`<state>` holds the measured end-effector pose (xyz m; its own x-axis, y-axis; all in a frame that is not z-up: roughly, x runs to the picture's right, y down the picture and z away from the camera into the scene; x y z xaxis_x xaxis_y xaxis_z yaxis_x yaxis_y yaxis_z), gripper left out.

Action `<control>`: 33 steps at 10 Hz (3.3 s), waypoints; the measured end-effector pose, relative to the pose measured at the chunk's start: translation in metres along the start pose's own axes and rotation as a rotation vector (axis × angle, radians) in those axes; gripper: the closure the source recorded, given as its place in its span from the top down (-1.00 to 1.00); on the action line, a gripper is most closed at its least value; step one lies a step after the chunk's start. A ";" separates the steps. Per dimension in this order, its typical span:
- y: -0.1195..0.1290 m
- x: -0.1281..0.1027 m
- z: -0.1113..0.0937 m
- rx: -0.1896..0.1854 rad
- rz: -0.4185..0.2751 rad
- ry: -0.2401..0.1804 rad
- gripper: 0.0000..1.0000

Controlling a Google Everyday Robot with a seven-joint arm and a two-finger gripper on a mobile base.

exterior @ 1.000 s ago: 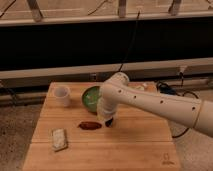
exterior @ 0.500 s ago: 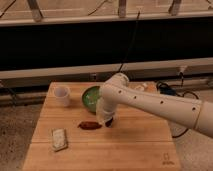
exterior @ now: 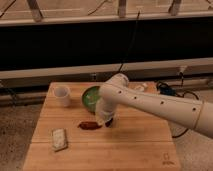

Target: Knock the eraser over

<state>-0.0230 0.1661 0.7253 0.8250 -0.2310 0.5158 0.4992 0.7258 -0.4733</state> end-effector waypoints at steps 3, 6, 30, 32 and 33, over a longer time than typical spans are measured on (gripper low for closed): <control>0.008 0.020 -0.004 -0.020 0.030 -0.005 -1.00; 0.014 0.040 -0.006 -0.030 0.062 -0.020 -1.00; -0.039 0.056 0.026 -0.025 -0.016 -0.055 -1.00; -0.025 0.051 0.017 -0.028 -0.015 -0.060 -1.00; -0.021 0.047 0.016 -0.027 -0.018 -0.065 -1.00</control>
<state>0.0011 0.1504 0.7706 0.7970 -0.2008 0.5696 0.5218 0.7037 -0.4821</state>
